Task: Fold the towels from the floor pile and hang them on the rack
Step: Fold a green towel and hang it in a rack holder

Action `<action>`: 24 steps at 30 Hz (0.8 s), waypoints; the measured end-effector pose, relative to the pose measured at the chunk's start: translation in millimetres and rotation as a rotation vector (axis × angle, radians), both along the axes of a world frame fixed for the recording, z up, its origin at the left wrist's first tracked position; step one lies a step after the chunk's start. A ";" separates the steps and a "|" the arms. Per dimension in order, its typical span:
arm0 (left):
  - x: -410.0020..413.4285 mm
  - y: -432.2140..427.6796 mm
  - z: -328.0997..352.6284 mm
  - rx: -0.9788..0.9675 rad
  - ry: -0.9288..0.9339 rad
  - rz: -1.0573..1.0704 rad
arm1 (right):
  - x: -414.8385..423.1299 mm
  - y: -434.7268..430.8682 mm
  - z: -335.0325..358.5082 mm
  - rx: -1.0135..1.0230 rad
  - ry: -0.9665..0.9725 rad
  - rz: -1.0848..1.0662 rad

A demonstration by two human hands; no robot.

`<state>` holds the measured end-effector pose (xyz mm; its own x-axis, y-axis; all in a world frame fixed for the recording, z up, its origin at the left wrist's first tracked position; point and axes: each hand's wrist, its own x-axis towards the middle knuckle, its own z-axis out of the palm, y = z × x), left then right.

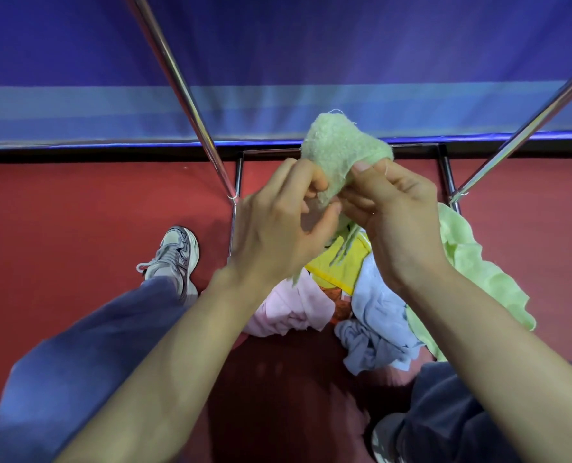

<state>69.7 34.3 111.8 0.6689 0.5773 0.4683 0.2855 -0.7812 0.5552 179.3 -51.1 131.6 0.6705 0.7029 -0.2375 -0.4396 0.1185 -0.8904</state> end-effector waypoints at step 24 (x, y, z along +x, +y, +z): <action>5.1 3.9 -2.9 0.014 -0.065 0.143 | -9.2 -2.0 -19.2 -0.157 -0.486 -0.035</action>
<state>74.8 38.2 109.0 0.5483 0.6575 0.5168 0.3581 -0.7430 0.5654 170.0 -53.1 112.4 0.7522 0.6589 0.0065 0.0313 -0.0259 -0.9992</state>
